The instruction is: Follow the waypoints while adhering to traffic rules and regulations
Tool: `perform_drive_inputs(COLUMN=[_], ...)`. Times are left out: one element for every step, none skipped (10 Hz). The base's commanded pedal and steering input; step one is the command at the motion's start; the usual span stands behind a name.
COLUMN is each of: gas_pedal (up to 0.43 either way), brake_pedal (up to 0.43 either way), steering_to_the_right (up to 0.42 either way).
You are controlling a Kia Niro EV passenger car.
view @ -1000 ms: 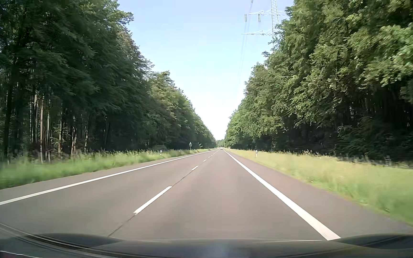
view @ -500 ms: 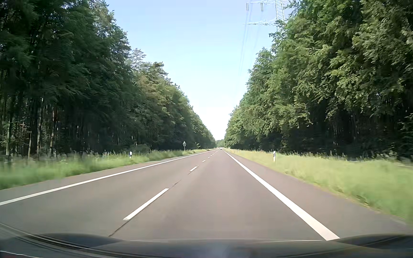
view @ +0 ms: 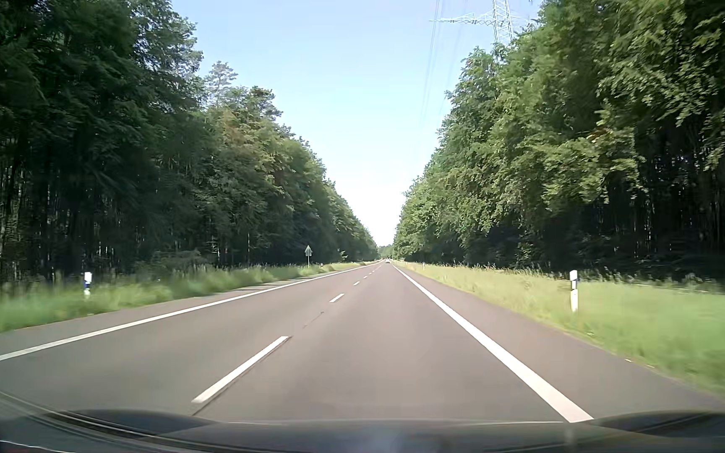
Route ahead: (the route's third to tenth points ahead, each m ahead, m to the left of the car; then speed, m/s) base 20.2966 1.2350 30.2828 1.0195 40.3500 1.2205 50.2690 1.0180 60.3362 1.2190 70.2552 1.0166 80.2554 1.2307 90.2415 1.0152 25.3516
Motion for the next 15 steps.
perform_drive_inputs(gas_pedal=[0.220,0.220,0.220,0.220,0.220,0.220,0.220,0.220,0.220,0.220,0.220,0.220,0.220,0.220,0.220], brake_pedal=[0.030,0.030,0.030,0.030,0.030,0.030,0.024,0.030,0.030,0.030,0.030,0.030,0.030,0.030,0.030], steering_to_the_right=[0.000,0.000,0.000,0.000,0.000,0.000,0.000,0.000,-0.001,-0.001,-0.001,-0.001,-0.001,-0.001,-0.001])
